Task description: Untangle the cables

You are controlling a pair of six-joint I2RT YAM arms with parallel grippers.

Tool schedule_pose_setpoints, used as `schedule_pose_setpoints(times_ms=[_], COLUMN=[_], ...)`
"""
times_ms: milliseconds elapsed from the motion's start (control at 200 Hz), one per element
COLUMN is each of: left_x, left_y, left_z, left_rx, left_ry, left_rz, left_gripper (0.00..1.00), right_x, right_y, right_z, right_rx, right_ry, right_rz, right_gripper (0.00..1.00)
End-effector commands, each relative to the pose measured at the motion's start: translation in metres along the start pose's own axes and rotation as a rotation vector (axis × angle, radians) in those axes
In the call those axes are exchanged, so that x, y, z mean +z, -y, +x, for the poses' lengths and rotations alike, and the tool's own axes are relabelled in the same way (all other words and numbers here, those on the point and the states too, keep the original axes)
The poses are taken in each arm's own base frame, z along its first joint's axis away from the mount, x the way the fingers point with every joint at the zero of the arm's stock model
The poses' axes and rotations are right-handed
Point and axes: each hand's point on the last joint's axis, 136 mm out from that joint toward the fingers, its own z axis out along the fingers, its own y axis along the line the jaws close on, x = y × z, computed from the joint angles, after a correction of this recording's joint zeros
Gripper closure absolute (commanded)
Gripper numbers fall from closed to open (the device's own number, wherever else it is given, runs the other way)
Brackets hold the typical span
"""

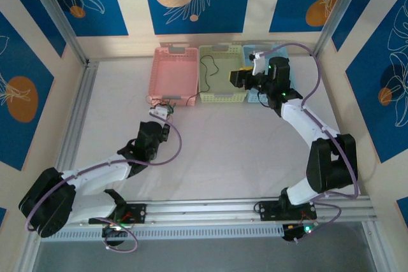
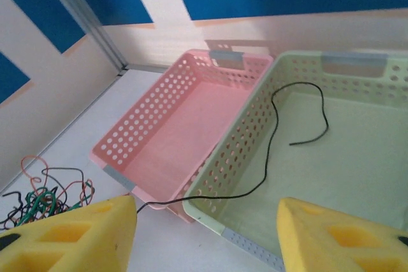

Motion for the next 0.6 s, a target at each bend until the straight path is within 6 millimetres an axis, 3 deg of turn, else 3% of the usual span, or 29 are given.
schedule_pose_setpoints(times_ms=[0, 100, 265, 410, 595], left_x=[-0.001, -0.004, -0.026, -0.043, -0.056], left_y=[-0.004, 0.002, 0.032, 0.063, 0.102], left_z=[-0.007, -0.009, -0.023, -0.033, -0.034], left_rx=[-0.036, -0.038, -0.074, -0.078, -0.053], left_ry=[0.025, 0.036, 0.145, 0.199, 0.228], left_rz=[-0.001, 0.041, 0.285, 0.491, 0.712], left_gripper=[1.0, 1.0, 1.0, 1.0, 1.0], right_x=[0.005, 0.009, -0.011, -0.031, -0.038], right_y=[-0.03, -0.043, -0.077, -0.083, -0.085], right_z=[-0.014, -0.002, 0.018, 0.029, 0.051], right_rx=[-0.11, -0.121, -0.298, -0.378, -0.291], right_ry=[0.038, 0.043, 0.173, 0.313, 0.279], right_rz=[-0.12, -0.161, -0.217, -0.148, -0.102], right_gripper=[0.41, 0.43, 0.39, 0.3, 0.21])
